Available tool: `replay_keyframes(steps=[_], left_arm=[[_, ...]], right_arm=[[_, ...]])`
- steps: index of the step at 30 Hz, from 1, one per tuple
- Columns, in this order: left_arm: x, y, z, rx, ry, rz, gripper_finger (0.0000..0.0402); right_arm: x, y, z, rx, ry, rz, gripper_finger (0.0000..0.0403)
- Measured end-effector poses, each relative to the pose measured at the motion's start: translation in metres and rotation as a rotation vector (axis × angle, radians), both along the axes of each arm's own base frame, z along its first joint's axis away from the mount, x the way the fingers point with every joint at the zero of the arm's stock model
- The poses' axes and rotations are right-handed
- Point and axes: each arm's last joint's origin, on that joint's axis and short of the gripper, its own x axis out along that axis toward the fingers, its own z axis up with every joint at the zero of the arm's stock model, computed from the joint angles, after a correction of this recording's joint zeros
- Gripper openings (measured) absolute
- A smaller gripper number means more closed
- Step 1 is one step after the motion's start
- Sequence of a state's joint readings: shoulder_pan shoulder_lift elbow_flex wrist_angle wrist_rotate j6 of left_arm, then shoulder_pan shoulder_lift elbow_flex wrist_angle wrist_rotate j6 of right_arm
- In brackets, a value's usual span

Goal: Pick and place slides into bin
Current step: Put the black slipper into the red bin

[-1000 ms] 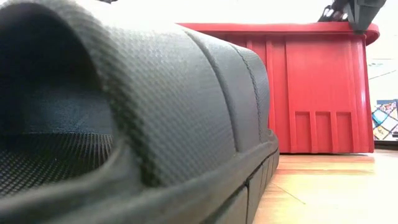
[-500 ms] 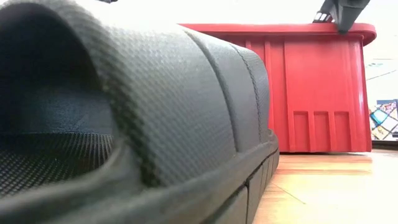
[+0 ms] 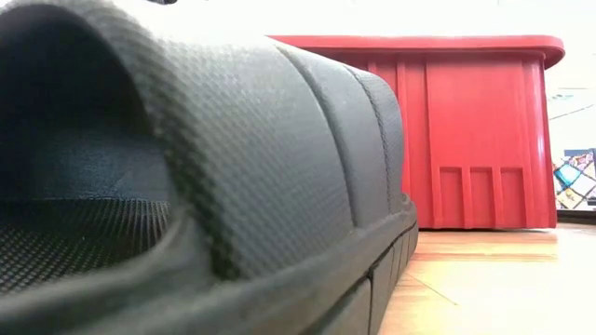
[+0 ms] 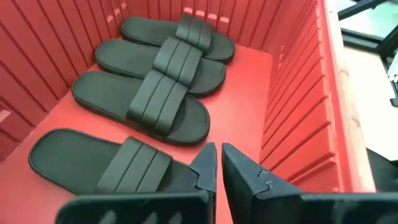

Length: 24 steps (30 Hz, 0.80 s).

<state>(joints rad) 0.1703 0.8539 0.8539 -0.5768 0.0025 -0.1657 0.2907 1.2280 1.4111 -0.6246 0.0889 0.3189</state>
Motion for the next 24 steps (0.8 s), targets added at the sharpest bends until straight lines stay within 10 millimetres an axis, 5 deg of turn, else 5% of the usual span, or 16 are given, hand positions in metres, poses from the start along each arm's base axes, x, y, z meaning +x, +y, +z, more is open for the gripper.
replay_keyframes(steps=[5, 13, 24], left_arm=[[-0.001, 0.0, -0.001, 0.005, 0.017, -0.005, 0.0025], [-0.002, 0.0, -0.002, 0.023, 0.028, -0.022, 0.0026], [-0.016, -0.003, 0.007, 0.104, -0.016, -0.069, 0.0026]], right_arm=[[0.033, 0.011, 0.006, -0.019, -0.077, 0.001, 0.0], [0.079, 0.038, -0.044, -0.064, 0.147, 0.247, 0.0], [0.109, 0.075, -0.102, 0.011, 0.309, 0.457, 0.0]])
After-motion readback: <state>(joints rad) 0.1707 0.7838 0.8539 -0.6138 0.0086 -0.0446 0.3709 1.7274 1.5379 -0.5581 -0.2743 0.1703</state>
